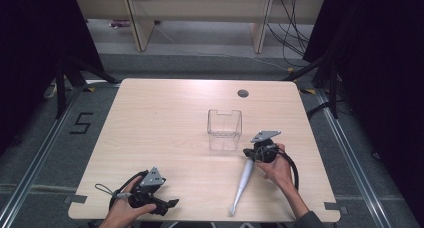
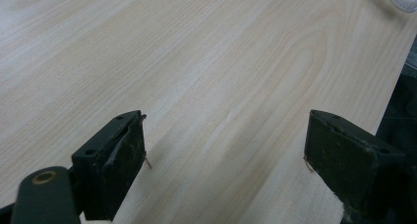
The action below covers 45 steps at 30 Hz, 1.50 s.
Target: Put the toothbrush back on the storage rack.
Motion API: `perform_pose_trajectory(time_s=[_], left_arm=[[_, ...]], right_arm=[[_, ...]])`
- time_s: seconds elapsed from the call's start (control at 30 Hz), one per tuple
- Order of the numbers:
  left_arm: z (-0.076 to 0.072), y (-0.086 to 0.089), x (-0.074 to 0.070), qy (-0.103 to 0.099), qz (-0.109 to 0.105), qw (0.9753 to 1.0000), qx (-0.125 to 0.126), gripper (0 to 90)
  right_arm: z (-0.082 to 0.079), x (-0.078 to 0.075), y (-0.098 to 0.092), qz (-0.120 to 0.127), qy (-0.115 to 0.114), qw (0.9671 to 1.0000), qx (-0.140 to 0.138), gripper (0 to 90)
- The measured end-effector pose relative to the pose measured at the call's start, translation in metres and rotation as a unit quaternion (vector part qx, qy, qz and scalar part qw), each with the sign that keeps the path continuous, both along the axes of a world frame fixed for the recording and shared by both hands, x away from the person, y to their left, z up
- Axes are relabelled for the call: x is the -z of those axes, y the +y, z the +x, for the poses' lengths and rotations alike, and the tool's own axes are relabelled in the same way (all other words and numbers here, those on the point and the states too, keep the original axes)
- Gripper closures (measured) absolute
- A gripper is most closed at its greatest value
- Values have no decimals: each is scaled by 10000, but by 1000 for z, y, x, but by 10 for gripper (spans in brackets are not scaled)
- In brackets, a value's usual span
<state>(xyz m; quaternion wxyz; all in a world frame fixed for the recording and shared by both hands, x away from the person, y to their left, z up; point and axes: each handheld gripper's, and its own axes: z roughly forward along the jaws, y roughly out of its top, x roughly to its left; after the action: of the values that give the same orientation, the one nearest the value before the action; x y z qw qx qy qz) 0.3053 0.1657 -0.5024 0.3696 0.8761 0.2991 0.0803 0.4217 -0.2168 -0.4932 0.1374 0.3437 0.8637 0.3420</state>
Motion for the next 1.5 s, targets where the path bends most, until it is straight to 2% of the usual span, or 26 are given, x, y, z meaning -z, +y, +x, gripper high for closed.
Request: perform_pose_trajectory(time_s=[0.03, 0.07, 0.2, 0.27, 0.3, 0.33, 0.4, 0.43, 0.47, 0.6, 0.67, 0.7, 0.73, 0.77, 0.97, 1.0, 1.03, 1.07, 1.1, 1.17, 1.2, 1.3, 1.37, 1.43, 1.47, 1.5], left_arm=[[0, 0, 0, -3, 4, 10000, 3, 149], [0, 0, 0, 4, 3, 10000, 0, 149], [0, 0, 0, 11, -7, 10000, 2, 149], [0, 0, 0, 9, 1, 10000, 9, 149], [0, 0, 0, 8, 10, 10000, 18, 149], [0, 0, 0, 10, -12, 10000, -13, 149], [0, 0, 0, 8, -7, 10000, -12, 149], [0, 0, 0, 7, 1, 10000, -6, 149], [0, 0, 0, 9, 0, 10000, 0, 149], [0, 0, 0, 33, -19, 10000, 10, 149], [0, 0, 0, 24, 0, 10000, -3, 149], [0, 0, 0, 23, 16, 10000, 11, 149], [0, 0, 0, 15, 20, 10000, 7, 149], [0, 0, 0, 15, -5, 10000, -14, 149], [-1, 0, 0, 39, -16, 10000, -8, 149], [0, 0, 0, 16, 4, 10000, -2, 149], [0, 0, 0, 16, 2, 10000, -10, 149], [0, 0, 0, 11, 3, 10000, -12, 149], [0, 0, 0, 11, 3, 10000, -12, 149], [0, 0, 1, 35, -5, 10000, -3, 149], [0, 0, 1, 27, 9, 10000, -22, 149], [-1, -1, 1, 35, -6, 10000, 17, 149], [0, 0, 0, 51, -8, 10000, 28, 149], [0, 0, 1, 30, 15, 10000, -18, 149], [0, 0, 1, 33, 14, 10000, -13, 149], [-1, 0, 1, 65, -6, 10000, 25, 149]], right_arm=[[-1, 0, 0, 1, 31, 10000, 8, 900], [-3, -1, 1, 36, 195, 9998, 89, 900], [-2, 0, -2, -14, 104, 9999, 43, 900], [-3, -2, -4, -48, 235, 9997, 56, 899], [-3, -2, -6, -70, 169, 9998, 13, 899], [-4, -2, -6, -36, 261, 9996, 83, 900], [-5, -2, -8, -34, 254, 9996, 81, 899], [-5, -1, -8, -15, 100, 9999, 102, 899], [-6, -2, -10, -52, 203, 9998, 53, 899], [-11, -3, -14, -67, 260, 9996, 121, 899], [-12, -3, -15, -3, 191, 9997, 131, 899], [-13, -4, -17, -76, 249, 9996, 126, 899], [-12, -2, -17, -25, 132, 9999, 109, 899], [-15, -4, -17, -2, 284, 9994, 178, 899], [-16, -5, -24, -81, 214, 9995, 236, 899], [-17, -7, -25, -87, 456, 9986, 268, 899], [-18, -5, -25, -19, 427, 9986, 320, 899], [-18, -4, -27, -95, 356, 9988, 309, 899], [-19, -4, -27, -36, 461, 9984, 322, 899], [-21, -6, -28, -139, 511, 9981, 315, 899], [-22, -3, -28, -113, 367, 9989, 281, 899], [-26, -5, -29, -123, 577, 9979, 279, 898], [-27, -3, -30, -108, 411, 9987, 271, 898], [-31, -4, -30, -165, 478, 9983, 292, 897], [-31, -3, -30, -153, 432, 9986, 268, 897], [-33, -4, -30, -124, 573, 9977, 327, 897]])
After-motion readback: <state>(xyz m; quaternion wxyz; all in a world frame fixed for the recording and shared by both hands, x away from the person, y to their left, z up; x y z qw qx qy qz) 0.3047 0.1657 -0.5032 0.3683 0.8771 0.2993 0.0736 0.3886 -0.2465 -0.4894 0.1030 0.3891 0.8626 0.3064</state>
